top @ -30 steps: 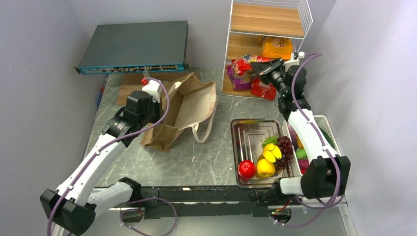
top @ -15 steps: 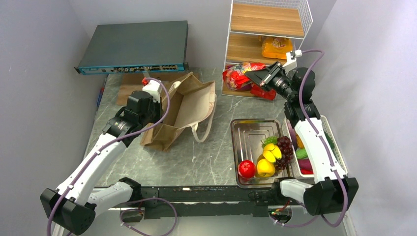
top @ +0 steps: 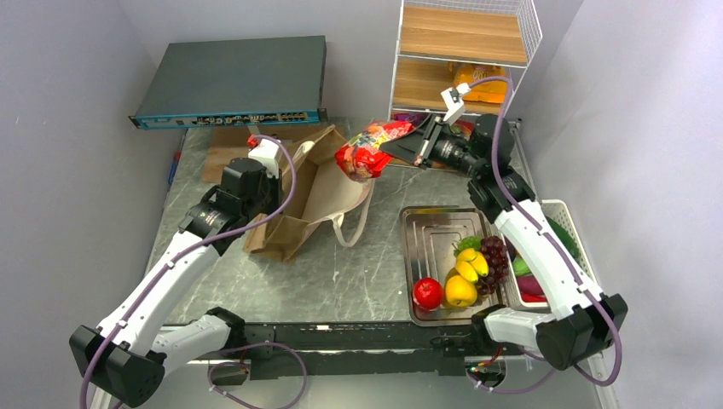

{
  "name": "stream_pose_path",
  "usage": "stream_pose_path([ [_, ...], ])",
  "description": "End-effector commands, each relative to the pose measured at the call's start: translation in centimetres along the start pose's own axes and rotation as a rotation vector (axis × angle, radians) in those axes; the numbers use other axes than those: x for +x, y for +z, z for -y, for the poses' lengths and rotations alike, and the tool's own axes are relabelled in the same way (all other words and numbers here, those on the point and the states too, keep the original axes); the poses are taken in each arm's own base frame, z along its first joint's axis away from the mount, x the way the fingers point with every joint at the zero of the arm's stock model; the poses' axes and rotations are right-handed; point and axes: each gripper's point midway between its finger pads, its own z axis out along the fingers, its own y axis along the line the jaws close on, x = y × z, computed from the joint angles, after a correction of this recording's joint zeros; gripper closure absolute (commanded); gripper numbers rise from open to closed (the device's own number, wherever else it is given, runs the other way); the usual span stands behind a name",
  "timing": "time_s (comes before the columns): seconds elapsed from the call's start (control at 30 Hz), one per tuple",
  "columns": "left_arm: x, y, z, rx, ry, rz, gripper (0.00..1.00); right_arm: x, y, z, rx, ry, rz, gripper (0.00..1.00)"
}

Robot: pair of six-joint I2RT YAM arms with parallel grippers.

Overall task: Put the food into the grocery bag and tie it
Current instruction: Place the snack in the grocery bag.

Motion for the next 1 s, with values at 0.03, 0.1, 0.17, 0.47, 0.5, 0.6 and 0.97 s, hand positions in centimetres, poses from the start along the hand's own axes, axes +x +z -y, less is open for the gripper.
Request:
stream_pose_path([
  [0.03,-1.6,-0.5,0.1,-0.002,0.019,0.049,1.0,-1.5,1.2,-4.2,-0.137,-0.086,0.061,1.0],
  [0.1,-1.6,-0.5,0.1,0.0,0.02,0.049,1.0,-0.8,2.1,-3.8,-0.139,-0.074,0.036,1.0],
  [0.17,-1.6,-0.5,0.2,0.002,0.02,0.048,1.0,0.0,2.9,-3.6,-0.144,-0.065,0.013,1.0],
  [0.47,-1.5,-0.4,0.2,0.003,0.021,0.045,1.0,3.7,6.5,-2.1,-0.165,-0.009,-0.102,1.0],
  [0.5,-1.5,-0.4,0.2,0.003,0.021,0.044,1.0,4.1,6.9,-2.0,-0.168,-0.003,-0.114,1.0],
  [0.6,-1.6,-0.4,0.2,0.004,0.021,0.045,1.0,5.2,8.0,-1.3,-0.17,0.017,-0.147,1.0],
  [0.97,-1.6,-0.5,0.3,0.006,0.023,0.046,1.0,8.9,11.1,0.4,-0.206,0.098,-0.268,1.0],
])
